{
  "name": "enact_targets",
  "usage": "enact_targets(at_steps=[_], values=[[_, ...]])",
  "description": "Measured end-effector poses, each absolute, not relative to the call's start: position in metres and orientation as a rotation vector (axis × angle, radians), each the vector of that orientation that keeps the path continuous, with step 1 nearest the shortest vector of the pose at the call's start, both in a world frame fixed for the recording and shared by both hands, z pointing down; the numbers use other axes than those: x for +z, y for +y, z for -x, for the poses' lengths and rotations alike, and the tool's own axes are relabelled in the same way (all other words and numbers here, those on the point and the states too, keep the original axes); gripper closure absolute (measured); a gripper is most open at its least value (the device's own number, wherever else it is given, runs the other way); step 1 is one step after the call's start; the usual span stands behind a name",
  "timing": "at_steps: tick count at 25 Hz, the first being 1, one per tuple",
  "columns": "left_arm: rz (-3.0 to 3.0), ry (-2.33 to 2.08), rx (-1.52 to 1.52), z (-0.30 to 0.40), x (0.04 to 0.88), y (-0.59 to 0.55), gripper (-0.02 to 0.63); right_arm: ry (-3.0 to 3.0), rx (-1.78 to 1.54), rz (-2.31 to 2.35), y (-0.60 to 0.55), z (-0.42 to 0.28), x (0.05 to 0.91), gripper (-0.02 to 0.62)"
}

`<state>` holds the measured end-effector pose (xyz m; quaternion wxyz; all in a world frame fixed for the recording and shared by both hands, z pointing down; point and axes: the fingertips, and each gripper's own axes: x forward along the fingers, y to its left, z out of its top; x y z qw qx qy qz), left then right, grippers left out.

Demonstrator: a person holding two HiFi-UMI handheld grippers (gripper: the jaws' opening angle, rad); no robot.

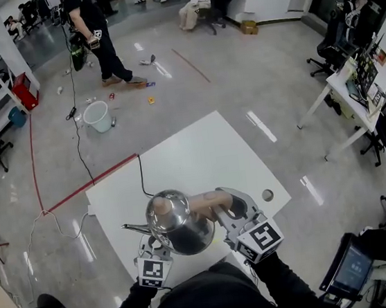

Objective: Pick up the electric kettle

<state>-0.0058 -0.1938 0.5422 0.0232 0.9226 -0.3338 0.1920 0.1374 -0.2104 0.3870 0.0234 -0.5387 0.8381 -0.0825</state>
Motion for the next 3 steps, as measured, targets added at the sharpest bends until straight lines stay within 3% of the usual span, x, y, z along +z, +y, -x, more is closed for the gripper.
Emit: enact_targets(at_steps=[3], values=[[-2.85, -1.033, 0.6, 0.0042, 0.5416, -0.194, 0.589, 2.593, -0.262, 1.667, -0.2108, -0.1393, 0.3866, 0.508]])
